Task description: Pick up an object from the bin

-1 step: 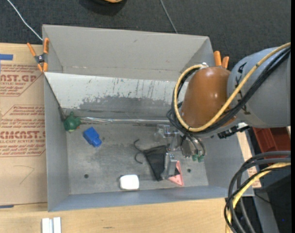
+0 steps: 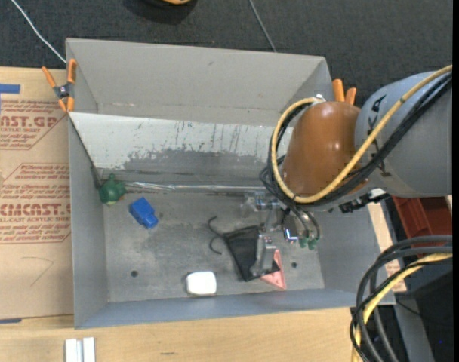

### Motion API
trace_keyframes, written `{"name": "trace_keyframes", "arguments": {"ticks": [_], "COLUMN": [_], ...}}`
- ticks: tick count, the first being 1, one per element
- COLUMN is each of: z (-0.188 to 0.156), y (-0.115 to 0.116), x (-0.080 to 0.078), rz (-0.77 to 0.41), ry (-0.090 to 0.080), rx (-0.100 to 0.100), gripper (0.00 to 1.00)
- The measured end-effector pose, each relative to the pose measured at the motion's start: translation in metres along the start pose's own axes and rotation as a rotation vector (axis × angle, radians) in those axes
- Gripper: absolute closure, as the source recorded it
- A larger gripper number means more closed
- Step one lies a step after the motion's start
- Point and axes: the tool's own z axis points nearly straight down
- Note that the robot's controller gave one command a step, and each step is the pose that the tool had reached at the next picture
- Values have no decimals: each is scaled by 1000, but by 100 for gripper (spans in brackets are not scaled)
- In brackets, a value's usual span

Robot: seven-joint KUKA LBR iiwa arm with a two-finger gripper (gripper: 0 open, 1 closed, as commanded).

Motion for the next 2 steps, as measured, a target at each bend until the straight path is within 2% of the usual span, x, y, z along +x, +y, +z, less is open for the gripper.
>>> {"name": "trace_keyframes", "arguments": {"ticks": [1,2], "z": [78,77], "y": [-34,-33], "x": [16,-3], "rz": [647,-160], "ry": [11,1], "rx": [4,1], "gripper": [0,0]}}
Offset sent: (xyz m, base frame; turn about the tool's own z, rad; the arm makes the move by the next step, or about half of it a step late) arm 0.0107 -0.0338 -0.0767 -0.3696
